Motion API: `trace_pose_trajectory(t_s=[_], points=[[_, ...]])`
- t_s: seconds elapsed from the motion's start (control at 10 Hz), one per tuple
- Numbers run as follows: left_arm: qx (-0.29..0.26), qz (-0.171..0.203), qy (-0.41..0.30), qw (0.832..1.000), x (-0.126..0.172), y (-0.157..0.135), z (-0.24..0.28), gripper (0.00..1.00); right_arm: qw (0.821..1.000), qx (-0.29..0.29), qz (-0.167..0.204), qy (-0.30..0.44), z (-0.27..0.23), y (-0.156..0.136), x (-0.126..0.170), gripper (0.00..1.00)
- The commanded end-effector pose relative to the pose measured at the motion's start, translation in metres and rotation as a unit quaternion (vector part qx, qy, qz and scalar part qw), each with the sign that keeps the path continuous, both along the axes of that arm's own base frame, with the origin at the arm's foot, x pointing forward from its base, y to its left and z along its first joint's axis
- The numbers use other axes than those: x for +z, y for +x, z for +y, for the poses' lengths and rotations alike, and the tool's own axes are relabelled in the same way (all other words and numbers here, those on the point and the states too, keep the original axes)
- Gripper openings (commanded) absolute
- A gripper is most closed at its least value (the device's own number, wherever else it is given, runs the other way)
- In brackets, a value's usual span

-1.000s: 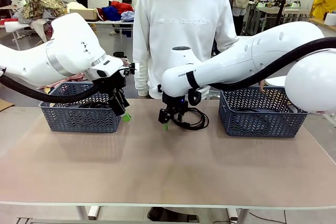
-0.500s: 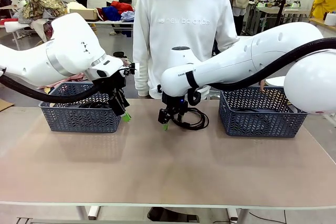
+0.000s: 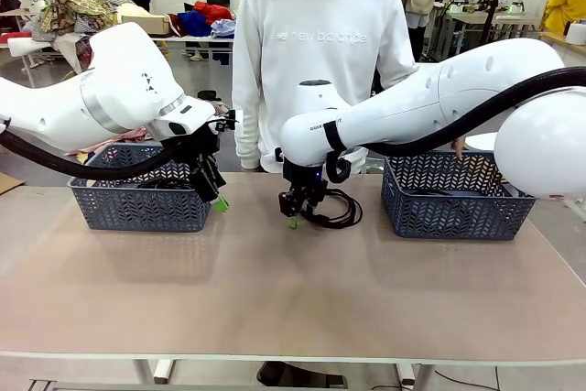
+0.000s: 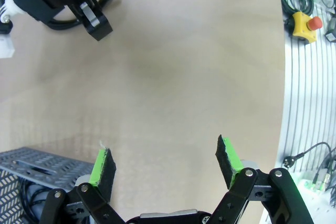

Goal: Organize the cables according to human instructions.
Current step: Pick up a bundle of cables and place it in the basket indicated by the human.

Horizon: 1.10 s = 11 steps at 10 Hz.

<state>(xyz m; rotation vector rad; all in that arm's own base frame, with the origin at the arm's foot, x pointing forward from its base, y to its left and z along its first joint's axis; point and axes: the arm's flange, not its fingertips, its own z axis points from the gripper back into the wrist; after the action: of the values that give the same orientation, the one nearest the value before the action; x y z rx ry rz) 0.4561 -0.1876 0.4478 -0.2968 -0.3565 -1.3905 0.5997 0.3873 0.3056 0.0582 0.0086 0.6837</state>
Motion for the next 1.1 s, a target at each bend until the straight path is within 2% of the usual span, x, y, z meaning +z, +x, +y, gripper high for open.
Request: trace_pose_trajectory(t_s=[0.0, 0.1, 0.2, 0.3, 0.4, 0.8, 1.0], points=[[-0.001, -0.001, 0.0, 1.0, 0.0, 0.0, 0.003, 1.0, 1.0, -0.005, 0.016, 0.009, 0.003, 0.003, 0.002, 0.22], [-0.001, -0.001, 0.0, 1.0, 0.0, 0.0, 0.003, 1.0, 1.0, -0.005, 0.017, 0.009, 0.003, 0.003, 0.002, 0.39], [-0.001, -0.001, 0.0, 1.0, 0.0, 0.0, 0.003, 1.0, 1.0, -0.006, 0.017, 0.01, 0.003, 0.002, 0.003, 0.02], [-0.001, -0.001, 0.0, 1.0, 0.0, 0.0, 0.003, 1.0, 1.0, -0.007, 0.018, 0.009, 0.003, 0.002, 0.003, 0.19], [-0.001, -0.001, 0.0, 1.0, 0.0, 0.0, 0.003, 1.0, 1.0, -0.007, 0.02, 0.01, 0.003, 0.003, 0.003, 0.0], [-0.001, -0.001, 0.0, 1.0, 0.0, 0.0, 0.003, 1.0, 0.999, -0.026, 0.018, 0.014, 0.0, 0.004, 0.018, 0.0], [-0.001, -0.001, 0.0, 1.0, 0.0, 0.0, 0.003, 1.0, 0.999, -0.037, 0.001, -0.002, -0.007, 0.002, 0.042, 0.0]])
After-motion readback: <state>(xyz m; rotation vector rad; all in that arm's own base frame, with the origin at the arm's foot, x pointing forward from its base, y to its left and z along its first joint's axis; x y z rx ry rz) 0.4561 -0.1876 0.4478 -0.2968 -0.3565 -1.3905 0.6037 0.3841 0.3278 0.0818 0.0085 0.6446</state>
